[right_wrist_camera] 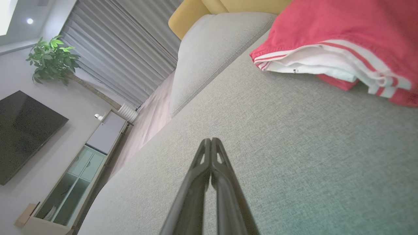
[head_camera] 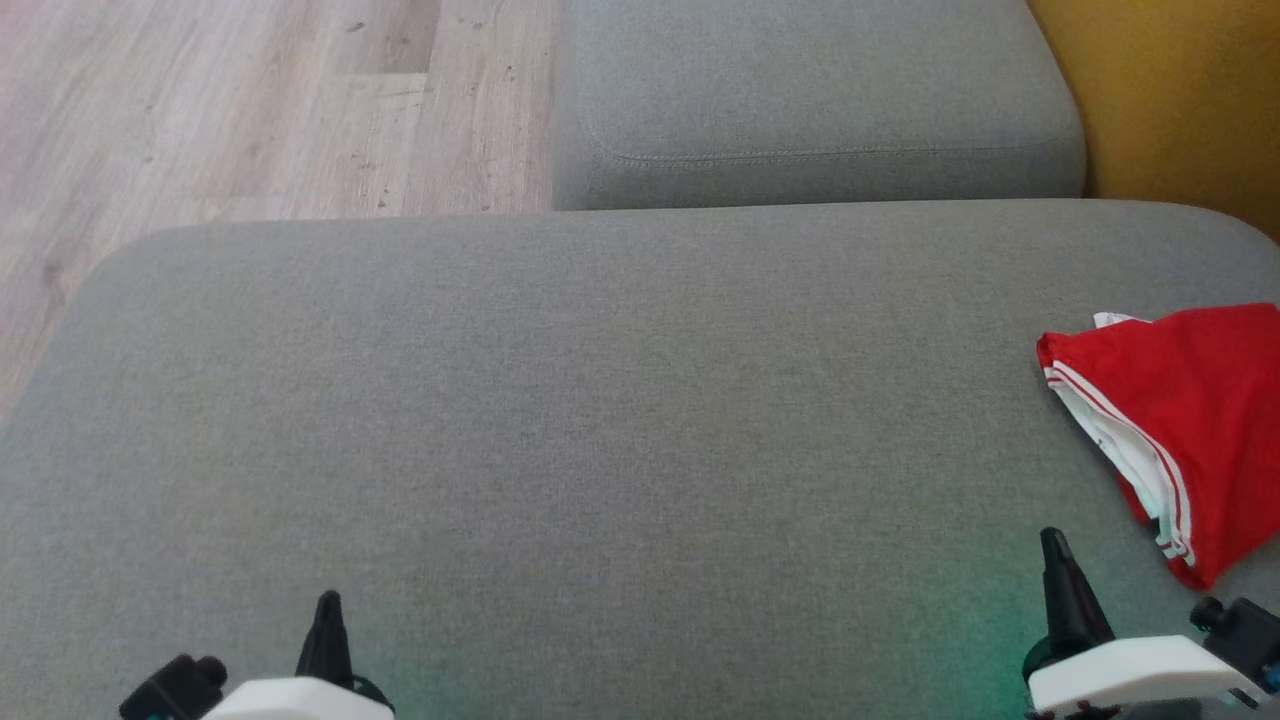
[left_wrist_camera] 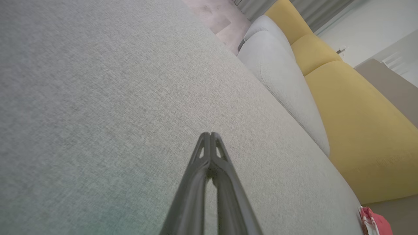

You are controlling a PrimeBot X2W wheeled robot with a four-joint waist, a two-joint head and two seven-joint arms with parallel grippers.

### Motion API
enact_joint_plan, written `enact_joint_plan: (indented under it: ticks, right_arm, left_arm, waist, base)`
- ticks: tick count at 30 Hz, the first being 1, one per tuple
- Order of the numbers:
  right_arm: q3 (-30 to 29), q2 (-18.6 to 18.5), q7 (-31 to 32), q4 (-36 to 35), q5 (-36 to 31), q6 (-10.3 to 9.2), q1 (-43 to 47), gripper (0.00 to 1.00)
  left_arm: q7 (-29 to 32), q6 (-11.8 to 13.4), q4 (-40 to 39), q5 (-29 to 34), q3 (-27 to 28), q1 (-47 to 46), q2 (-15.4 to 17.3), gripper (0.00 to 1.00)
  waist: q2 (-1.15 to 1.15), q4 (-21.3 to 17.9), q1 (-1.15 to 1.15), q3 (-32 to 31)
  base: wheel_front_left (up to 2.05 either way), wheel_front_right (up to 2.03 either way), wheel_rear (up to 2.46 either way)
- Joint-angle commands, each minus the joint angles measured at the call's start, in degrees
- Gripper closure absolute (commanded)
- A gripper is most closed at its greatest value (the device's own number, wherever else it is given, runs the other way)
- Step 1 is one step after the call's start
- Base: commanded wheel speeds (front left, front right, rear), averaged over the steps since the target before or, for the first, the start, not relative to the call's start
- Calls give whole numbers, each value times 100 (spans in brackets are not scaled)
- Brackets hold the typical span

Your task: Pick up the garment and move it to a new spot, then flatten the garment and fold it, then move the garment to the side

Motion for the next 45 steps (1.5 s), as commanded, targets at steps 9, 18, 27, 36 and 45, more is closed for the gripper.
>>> enact_joint_plan:
  ticks: [9,18,27,36,45]
  right_arm:
    - [-44,-103,85,-137,720,-2,-463,100]
    - [-97,-108,158,-117,1332,-2,-593,100]
    - [-153,-112,233,-97,1940,-3,-722,100]
    - [-218,-115,318,-75,2616,-3,-866,100]
    - [-278,-116,396,-54,3223,-3,-996,100]
  left_arm:
    - [141,-203,-136,-451,461,-453,-97,100]
    - [274,-369,-130,-842,733,-542,-209,100]
    - [408,-535,-123,-1232,1004,-632,-321,100]
    - [558,-720,-115,-1666,1308,-731,-447,100]
    - [694,-887,-107,-2056,1581,-821,-560,100]
  waist:
    - [0,-27,0,44]
    - [0,-54,0,87]
    - [0,-80,0,129]
    - [0,-110,-1,177]
    - [0,-137,-1,219]
  base:
    - [0,0,0]
    - [0,0,0]
    - [0,0,0]
    - [0,0,0]
    - [0,0,0]
